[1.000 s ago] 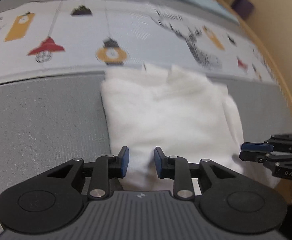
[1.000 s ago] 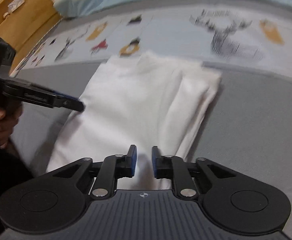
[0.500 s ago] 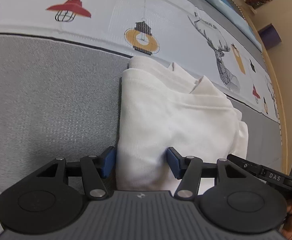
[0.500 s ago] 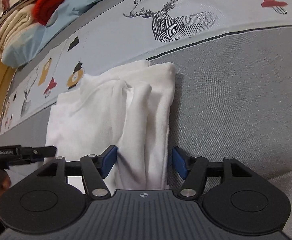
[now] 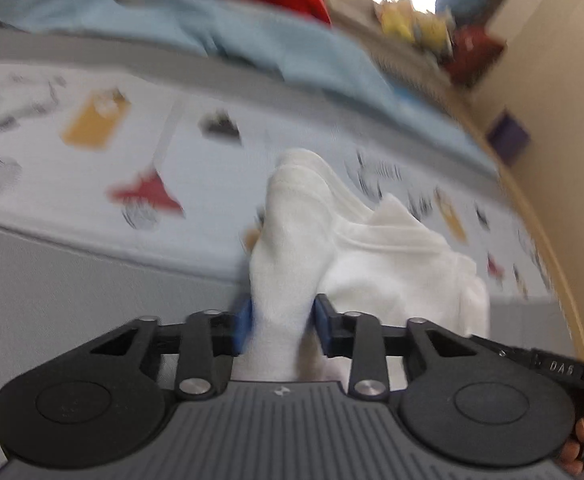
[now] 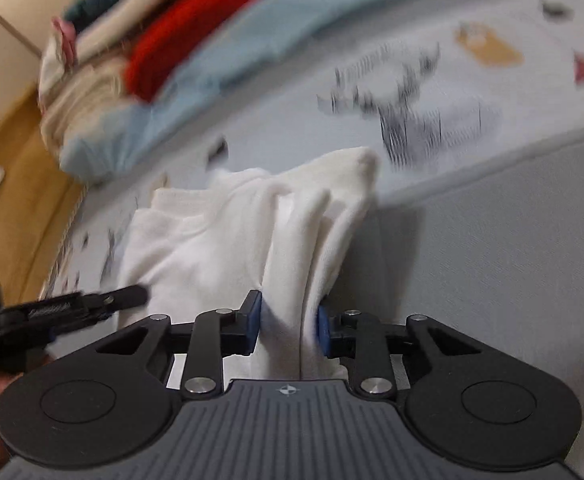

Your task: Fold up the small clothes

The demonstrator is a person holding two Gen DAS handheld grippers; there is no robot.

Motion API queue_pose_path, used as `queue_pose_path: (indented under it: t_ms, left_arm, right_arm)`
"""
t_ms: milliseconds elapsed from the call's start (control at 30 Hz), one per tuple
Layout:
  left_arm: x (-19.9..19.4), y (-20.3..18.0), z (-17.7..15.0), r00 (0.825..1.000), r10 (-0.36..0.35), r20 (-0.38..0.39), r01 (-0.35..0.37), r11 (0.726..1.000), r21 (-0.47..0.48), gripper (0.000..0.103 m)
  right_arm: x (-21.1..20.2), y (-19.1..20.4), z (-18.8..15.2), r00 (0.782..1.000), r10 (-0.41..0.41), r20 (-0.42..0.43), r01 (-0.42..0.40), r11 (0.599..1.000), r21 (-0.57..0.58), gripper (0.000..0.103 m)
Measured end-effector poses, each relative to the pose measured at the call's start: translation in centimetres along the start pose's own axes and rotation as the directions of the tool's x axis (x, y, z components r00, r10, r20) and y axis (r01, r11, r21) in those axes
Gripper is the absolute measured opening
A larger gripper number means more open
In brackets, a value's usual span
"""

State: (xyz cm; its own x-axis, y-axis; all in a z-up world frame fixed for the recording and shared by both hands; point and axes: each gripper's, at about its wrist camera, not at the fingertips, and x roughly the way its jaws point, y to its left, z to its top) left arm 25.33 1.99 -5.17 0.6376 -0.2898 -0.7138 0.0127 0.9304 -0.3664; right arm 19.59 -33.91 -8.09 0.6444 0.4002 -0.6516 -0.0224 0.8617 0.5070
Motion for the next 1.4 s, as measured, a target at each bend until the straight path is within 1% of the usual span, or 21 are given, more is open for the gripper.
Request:
queue_pose_path:
  t_ms: [67,100,200,267,333,367,400,433,467,500,567,633,767,900,1000,1067,1133,1167,1233,1367,1400]
  left_arm:
    - [-0.4,0.8,0.2,0.999,0.032,0.010,-0.032,0.999,-0.026,0.046]
    - [-0.4,1.3,0.1,1.000,0.019,-0.012,-0.020,0.999,-0.043,0.046]
    - [-0.2,1.3,-0.5,0.997,-0.021,-0.079,0.019,1.000,-0.023,0.046]
    - [0.0,0.7,-1.1,0.991,-0.051,-0.127,0.055,0.998,0.027,0.045]
    - [0.8,0.1,-2.1,0.979,-0.058,-0.197,0.075,0.994,0.079,0.045]
    - [1.6,-0.2,-2.9,0.967,-0.024,-0.252,0.056,0.991,0.119,0.045]
    - [2.3,-0.4,-3.8,0.954,0.027,-0.298,0.023,0.986,0.164,0.045]
    - [2.8,-0.5,-4.6,0.943,0.087,-0.321,-0.015,0.975,0.220,0.050]
    - [3.1,-0.8,-5.1,0.935,0.114,-0.335,-0.027,0.967,0.253,0.051]
    - [3.0,-0.8,-5.3,0.936,0.113,-0.334,-0.027,0.967,0.251,0.050]
    - [2.4,-0.7,-5.1,0.944,0.102,-0.315,-0.032,0.975,0.222,0.050]
    - [1.8,-0.6,-5.1,0.950,0.103,-0.296,-0.040,0.976,0.213,0.050]
    - [1.7,-1.2,-6.1,0.938,0.156,-0.309,-0.071,0.960,0.271,0.051]
    - [0.7,-2.5,-6.4,0.939,0.220,-0.263,-0.121,0.930,0.346,0.053]
    - [-0.9,-2.9,-6.7,0.944,0.227,-0.240,-0.141,0.933,0.330,0.054]
    - [-2.6,-3.4,-6.8,0.948,0.238,-0.210,-0.160,0.930,0.332,0.058]
    - [-4.6,-4.3,-7.0,0.951,0.260,-0.168,-0.190,0.919,0.346,0.069]
    - [-5.7,-4.7,-7.1,0.951,0.272,-0.144,-0.209,0.914,0.347,0.072]
    - [-8.0,-5.4,-7.5,0.951,0.291,-0.109,-0.240,0.911,0.337,0.083]
    - [-12.5,-6.2,-8.7,0.962,0.270,-0.048,-0.247,0.929,0.276,0.087]
    - [-13.6,-6.4,-9.2,0.967,0.253,-0.029,-0.238,0.936,0.258,0.092]
  right_arm:
    - [-0.3,0.2,0.4,0.991,-0.122,0.051,0.123,0.992,-0.013,0.047]
    - [-0.4,-0.1,0.5,0.990,-0.129,0.055,0.129,0.992,0.004,0.051]
    - [-0.9,-0.5,0.5,0.996,-0.075,0.040,0.075,0.997,0.000,0.050]
    - [-0.7,-0.2,0.1,1.000,-0.002,-0.025,0.001,1.000,-0.026,0.050]
    - [0.2,0.2,-0.8,0.989,0.046,-0.139,-0.055,0.997,-0.061,0.050]
    - [0.7,0.6,-1.4,0.982,0.030,-0.186,-0.048,0.994,-0.094,0.049]
    - [1.5,0.9,-2.0,0.973,-0.028,-0.231,-0.006,0.989,-0.146,0.049]
    - [2.4,1.0,-2.8,0.956,-0.115,-0.271,0.059,0.977,-0.207,0.051]
    - [3.0,0.9,-3.3,0.942,-0.160,-0.295,0.093,0.969,-0.229,0.053]
    - [3.2,0.7,-3.4,0.937,-0.171,-0.304,0.106,0.970,-0.220,0.054]
    - [3.0,0.3,-3.1,0.944,-0.152,-0.292,0.103,0.979,-0.177,0.052]
    - [2.8,0.5,-3.0,0.946,-0.158,-0.282,0.106,0.976,-0.189,0.052]
    - [2.9,1.1,-3.3,0.942,-0.196,-0.271,0.136,0.965,-0.223,0.052]
    - [1.5,2.3,-3.4,0.939,-0.283,-0.198,0.223,0.934,-0.279,0.053]
    - [-1.0,3.5,-3.3,0.939,-0.332,-0.093,0.288,0.903,-0.317,0.052]
    - [-3.2,4.1,-3.1,0.942,-0.332,-0.042,0.305,0.904,-0.299,0.053]
    - [-5.6,4.8,-3.1,0.947,-0.320,0.005,0.308,0.906,-0.289,0.053]
    - [-6.9,5.3,-3.3,0.948,-0.317,0.033,0.313,0.904,-0.292,0.054]
    - [-9.3,6.2,-3.8,0.947,-0.309,0.082,0.320,0.902,-0.290,0.058]
    - [-13.3,7.4,-6.9,0.941,-0.290,0.173,0.326,0.916,-0.234,0.068]
    - [-14.0,7.5,-8.1,0.939,-0.290,0.187,0.328,0.918,-0.223,0.071]
